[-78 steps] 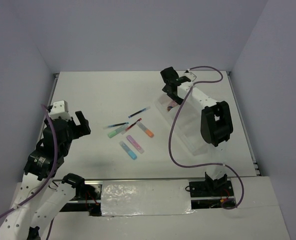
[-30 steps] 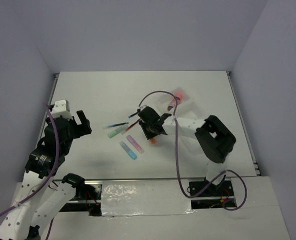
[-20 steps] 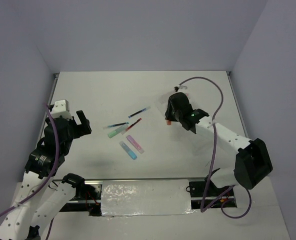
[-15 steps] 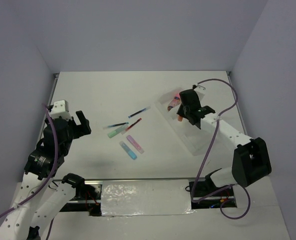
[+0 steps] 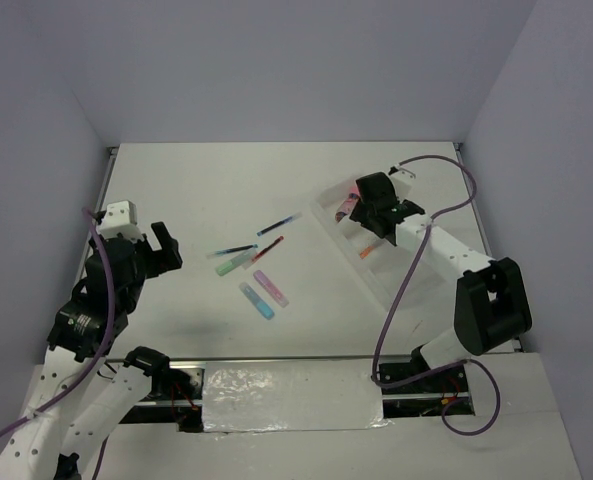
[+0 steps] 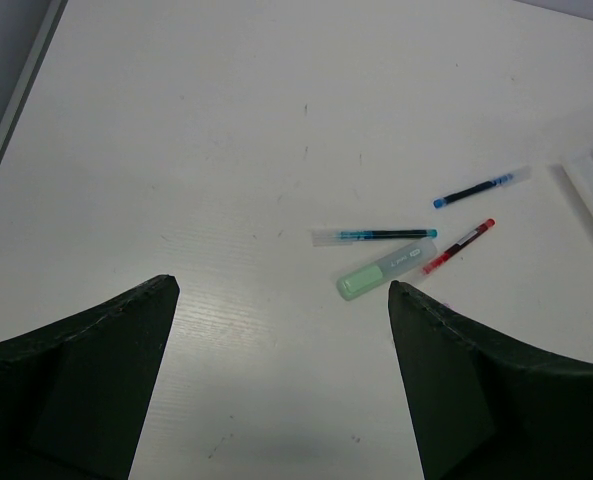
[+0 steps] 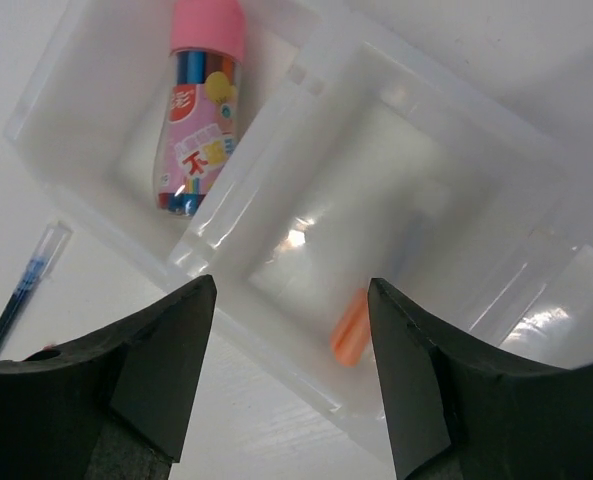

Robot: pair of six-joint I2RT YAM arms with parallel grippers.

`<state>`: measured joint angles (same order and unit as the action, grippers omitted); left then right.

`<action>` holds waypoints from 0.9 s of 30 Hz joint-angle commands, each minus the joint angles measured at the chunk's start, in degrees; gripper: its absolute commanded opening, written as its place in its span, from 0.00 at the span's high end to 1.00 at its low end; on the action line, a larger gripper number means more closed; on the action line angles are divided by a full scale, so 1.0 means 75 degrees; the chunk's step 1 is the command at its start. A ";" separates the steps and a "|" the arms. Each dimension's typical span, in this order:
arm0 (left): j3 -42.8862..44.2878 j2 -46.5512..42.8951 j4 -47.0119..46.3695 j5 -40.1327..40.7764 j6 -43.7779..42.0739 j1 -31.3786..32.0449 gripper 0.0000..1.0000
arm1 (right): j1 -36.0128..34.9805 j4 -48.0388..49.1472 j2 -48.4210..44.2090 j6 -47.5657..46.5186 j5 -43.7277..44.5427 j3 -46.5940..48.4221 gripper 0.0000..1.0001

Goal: Sort the stationery into containers
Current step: Place the pen in the storage box, then pick up the pen from the center of the board.

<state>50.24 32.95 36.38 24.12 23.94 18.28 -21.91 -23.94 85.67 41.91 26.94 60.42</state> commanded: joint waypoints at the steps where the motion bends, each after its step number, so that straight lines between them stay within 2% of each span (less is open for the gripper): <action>1: -0.0019 0.0048 -0.0245 -0.0005 -0.0087 0.0035 0.01 | -0.0335 0.0576 -0.0277 -0.0627 -0.0075 0.0053 0.30; 2: -0.0019 0.0048 -0.0234 0.0018 -0.0076 0.0035 0.01 | -0.0742 0.0834 -0.0429 -0.0967 -0.0308 0.0007 0.30; 3: -0.0007 0.0071 -0.0234 0.0030 -0.0075 0.0035 0.01 | -0.0990 0.1162 -0.0477 -0.1447 -0.1065 -0.0029 0.30; 4: -0.0007 0.0083 -0.0210 0.0053 -0.0075 0.0035 0.01 | -0.1294 0.1734 -0.0500 -0.2414 -0.1513 -0.0064 0.30; 7: 0.0005 0.0083 -0.0187 0.0147 -0.0040 0.0035 0.01 | -0.2618 0.1543 -0.0092 -0.3522 -0.1975 0.0239 0.30; 8: 0.0005 0.0072 -0.0175 0.0194 -0.0029 0.0035 0.01 | -0.3143 0.1366 0.0350 -0.3607 -0.1824 0.0554 0.31; 12: 0.0016 0.0083 -0.0163 0.0218 -0.0005 0.0035 0.01 | -0.3920 0.1176 0.1233 -0.3702 -0.1869 0.0990 0.36; 22: 0.0005 0.0142 -0.0163 0.0194 -0.0029 0.0035 0.01 | -0.4637 0.0826 0.2885 -0.3701 -0.2314 0.2079 0.37; 27: -0.0007 0.0107 -0.0187 0.0171 -0.0040 0.0035 0.01 | -0.4696 0.0732 0.3413 -0.3596 -0.2408 0.2186 0.44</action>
<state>50.24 33.98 36.45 24.82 23.99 18.31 -56.58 -17.26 109.84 15.09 9.34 74.65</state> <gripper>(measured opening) 0.993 0.584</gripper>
